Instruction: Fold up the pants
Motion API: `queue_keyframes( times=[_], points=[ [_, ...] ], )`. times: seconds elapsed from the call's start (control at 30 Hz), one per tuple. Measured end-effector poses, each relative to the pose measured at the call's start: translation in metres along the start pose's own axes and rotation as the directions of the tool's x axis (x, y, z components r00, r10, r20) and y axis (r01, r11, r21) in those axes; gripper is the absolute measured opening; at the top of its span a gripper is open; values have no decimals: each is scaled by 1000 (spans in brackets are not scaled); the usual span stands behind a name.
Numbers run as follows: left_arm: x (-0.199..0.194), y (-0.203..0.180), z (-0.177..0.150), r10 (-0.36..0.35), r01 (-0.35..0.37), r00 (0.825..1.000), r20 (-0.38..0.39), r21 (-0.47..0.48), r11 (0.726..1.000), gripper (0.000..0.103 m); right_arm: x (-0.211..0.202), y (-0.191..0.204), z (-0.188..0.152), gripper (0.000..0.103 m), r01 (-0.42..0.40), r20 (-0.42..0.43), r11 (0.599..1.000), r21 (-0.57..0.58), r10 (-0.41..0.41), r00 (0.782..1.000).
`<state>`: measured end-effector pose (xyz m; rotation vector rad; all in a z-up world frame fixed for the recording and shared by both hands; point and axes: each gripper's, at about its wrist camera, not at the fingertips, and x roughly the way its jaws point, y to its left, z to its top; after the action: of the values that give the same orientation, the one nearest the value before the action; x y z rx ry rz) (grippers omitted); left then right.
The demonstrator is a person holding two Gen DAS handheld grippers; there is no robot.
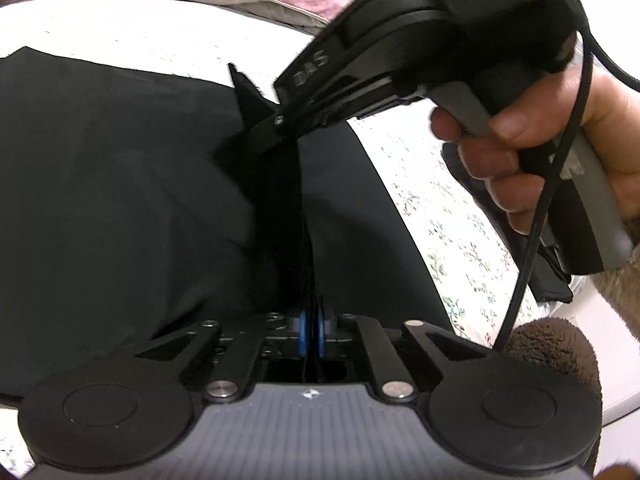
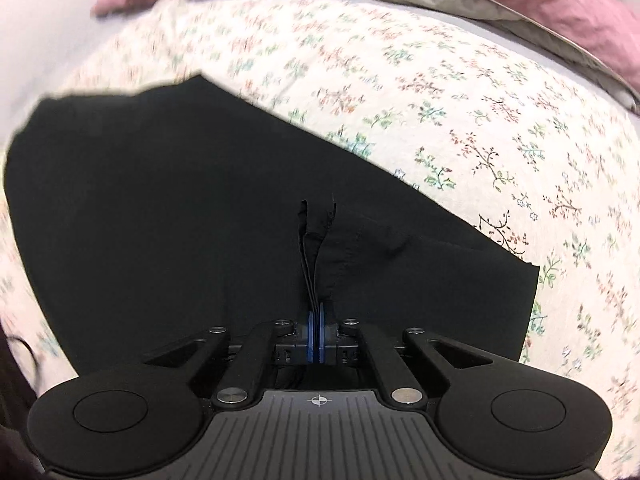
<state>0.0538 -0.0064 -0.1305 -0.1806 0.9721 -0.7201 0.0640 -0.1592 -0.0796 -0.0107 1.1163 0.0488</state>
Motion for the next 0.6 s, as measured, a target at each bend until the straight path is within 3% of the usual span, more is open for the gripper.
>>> queue_keyframes(
  times=[0.3,0.6],
  points=[
    [-46,37,26,89,-80,992,92,-94,992,24,-23,5,21,0,-139,128,986,93,127,984],
    [-93,98,39,158,-136,979,132,-162,977,24,-2,57,74,0,-253,177,962,107,232,956]
  ],
)
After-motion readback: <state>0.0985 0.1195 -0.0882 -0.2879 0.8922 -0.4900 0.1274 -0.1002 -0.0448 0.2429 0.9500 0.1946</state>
